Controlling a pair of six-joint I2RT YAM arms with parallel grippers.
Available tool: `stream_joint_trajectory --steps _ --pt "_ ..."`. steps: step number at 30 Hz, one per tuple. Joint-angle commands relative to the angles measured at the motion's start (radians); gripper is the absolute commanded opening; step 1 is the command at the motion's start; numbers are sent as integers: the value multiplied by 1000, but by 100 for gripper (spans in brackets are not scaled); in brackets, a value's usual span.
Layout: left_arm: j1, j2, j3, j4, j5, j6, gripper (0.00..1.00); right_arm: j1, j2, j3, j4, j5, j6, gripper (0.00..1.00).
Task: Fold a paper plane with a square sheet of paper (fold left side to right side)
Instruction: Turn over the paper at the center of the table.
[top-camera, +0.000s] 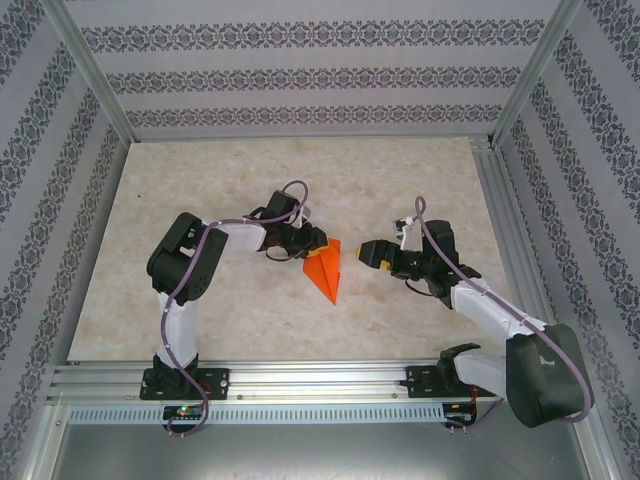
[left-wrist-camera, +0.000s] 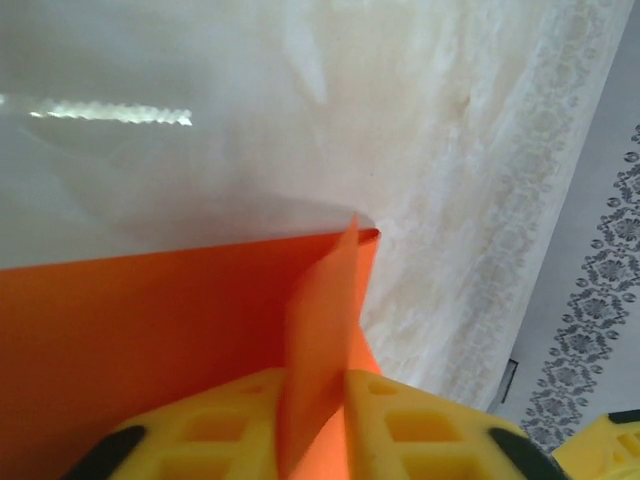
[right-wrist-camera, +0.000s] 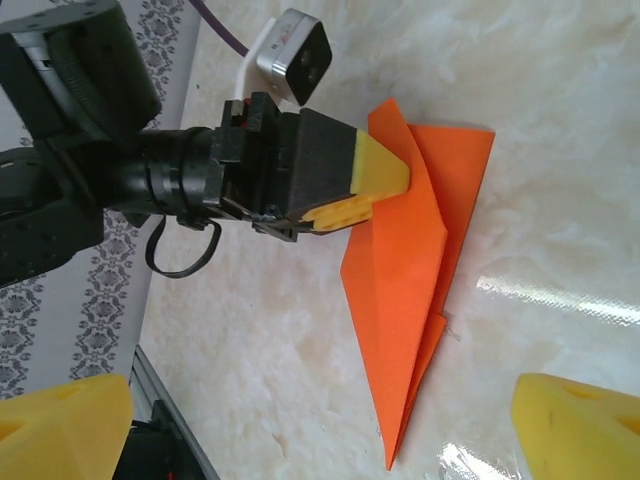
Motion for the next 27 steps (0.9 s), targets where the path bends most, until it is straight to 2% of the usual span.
stream_joint_trajectory --steps 1,5,9,13,20,27 --pt "-7 -21 -1 96 33 -12 14 -11 -53 -29 65 -5 54 98" --pt "-7 -95 -30 107 34 -13 11 -11 -91 -65 130 -12 108 98" --pt "-4 -223 -55 92 19 -11 11 -11 -89 -85 254 -112 162 98" --pt "-2 -368 -27 -1 -26 24 13 2 -100 -95 398 -177 232 98" --pt "1 -525 44 -66 -58 29 14 86 -129 -34 422 -170 220 98" --pt "-1 -609 79 -69 -46 16 15 176 -59 30 492 -161 275 98"
